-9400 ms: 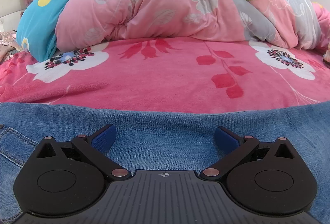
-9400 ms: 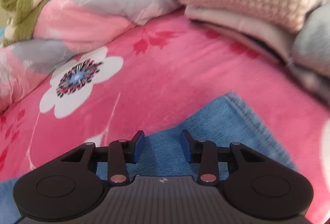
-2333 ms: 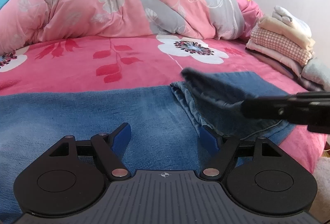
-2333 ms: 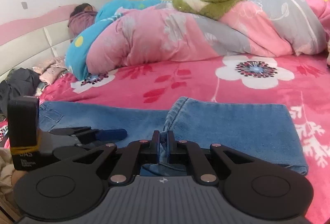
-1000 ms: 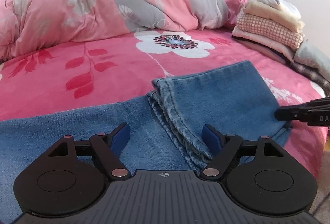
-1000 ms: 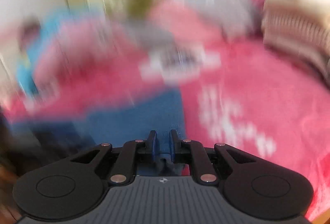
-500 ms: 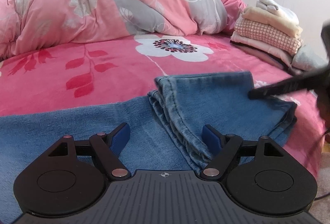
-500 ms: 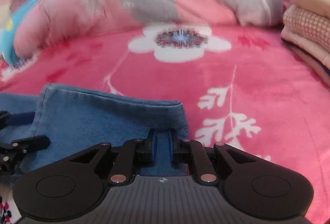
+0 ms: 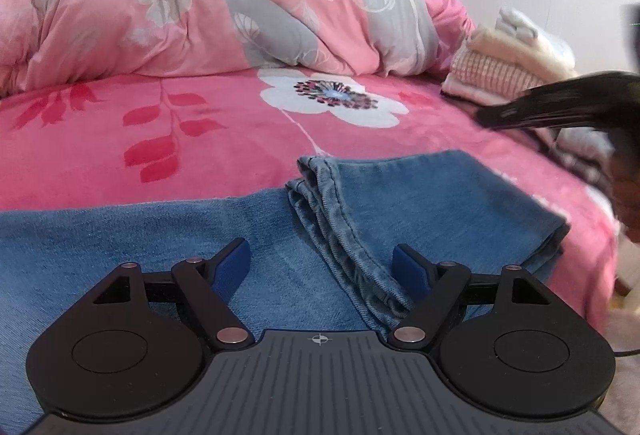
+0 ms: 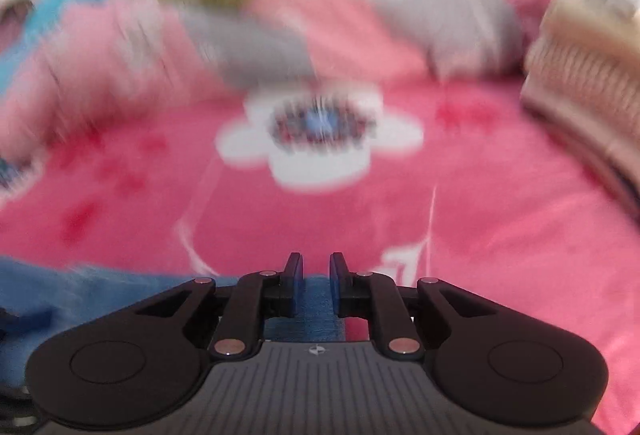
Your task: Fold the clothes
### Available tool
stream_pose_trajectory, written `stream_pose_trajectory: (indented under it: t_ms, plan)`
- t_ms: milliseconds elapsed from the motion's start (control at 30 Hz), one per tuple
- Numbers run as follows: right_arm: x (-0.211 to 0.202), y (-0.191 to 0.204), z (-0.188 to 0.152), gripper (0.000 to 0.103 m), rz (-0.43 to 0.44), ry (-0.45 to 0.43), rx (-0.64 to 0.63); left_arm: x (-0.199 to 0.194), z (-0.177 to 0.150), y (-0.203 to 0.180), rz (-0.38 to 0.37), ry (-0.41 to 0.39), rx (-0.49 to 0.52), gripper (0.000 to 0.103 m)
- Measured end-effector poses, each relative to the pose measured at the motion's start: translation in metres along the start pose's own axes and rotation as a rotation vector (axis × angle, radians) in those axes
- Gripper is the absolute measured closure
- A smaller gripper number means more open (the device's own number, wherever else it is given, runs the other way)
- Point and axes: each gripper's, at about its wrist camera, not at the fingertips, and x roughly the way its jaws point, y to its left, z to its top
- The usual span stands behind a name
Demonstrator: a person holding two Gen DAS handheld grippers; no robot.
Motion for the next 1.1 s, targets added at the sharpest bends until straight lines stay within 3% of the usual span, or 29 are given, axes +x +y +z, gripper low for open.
stream_pose_trajectory:
  t_ms: [133,367,600,767,833,933,1100]
  plan:
    - [-0.063,0.032,-0.028,0.067,0.115,-0.117,-0.119,-0.015,0.006,0.017,-0.066,-0.031,-0.134,0.021]
    - [-0.080,0.113,-0.091,0.061,0.197,-0.109,-0.468,-0.047,0.013,0.046,-0.103,-0.039,-0.368,0.022]
    - [-0.066,0.159,-0.113,0.060,0.204,-0.095,-0.673,-0.055,0.017,0.048,-0.100,0.002,-0.443,0.023]
    - [-0.049,0.157,-0.114,0.065,0.182,-0.057,-0.591,-0.049,0.017,0.039,-0.135,0.031,-0.439,0.024]
    - [-0.049,0.152,-0.112,0.077,0.196,-0.050,-0.540,-0.045,0.015,0.039,-0.157,0.042,-0.468,0.024]
    - [-0.051,0.143,-0.110,0.085,0.221,-0.058,-0.463,-0.038,0.014,0.041,-0.197,0.063,-0.524,0.024]
    - [-0.052,0.117,-0.103,0.087,0.299,-0.078,-0.270,-0.018,0.015,0.048,-0.284,0.113,-0.648,0.022]
